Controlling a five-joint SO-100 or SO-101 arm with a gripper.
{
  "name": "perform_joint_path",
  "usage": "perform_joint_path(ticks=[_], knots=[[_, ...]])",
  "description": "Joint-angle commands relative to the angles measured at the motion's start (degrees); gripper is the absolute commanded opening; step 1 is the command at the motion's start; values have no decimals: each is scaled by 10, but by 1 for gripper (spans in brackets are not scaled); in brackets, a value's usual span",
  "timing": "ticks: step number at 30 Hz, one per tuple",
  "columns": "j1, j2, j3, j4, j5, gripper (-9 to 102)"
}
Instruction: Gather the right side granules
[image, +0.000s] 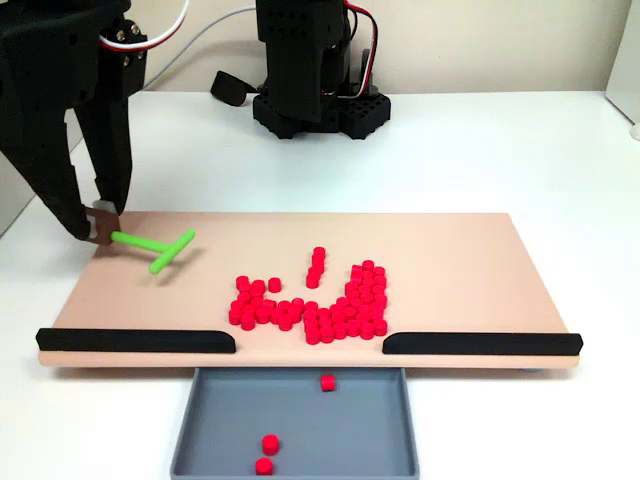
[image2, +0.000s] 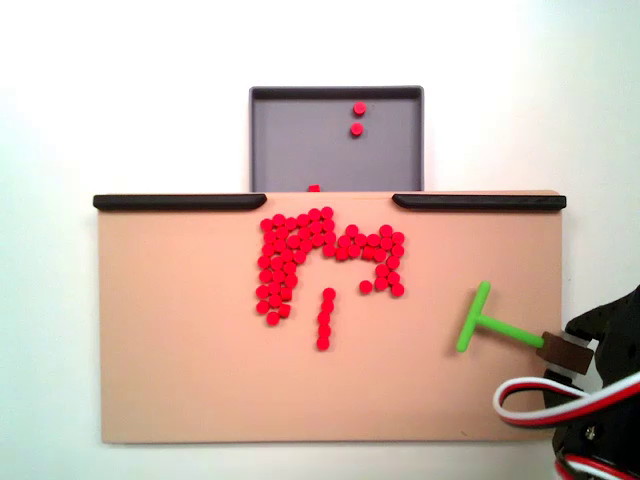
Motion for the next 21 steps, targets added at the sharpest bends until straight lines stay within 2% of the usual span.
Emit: perform_joint_path(ticks=[1, 21], knots=[[-8, -3, -32, 2, -21, 0], [-32, -40, -69, 2, -41, 0]])
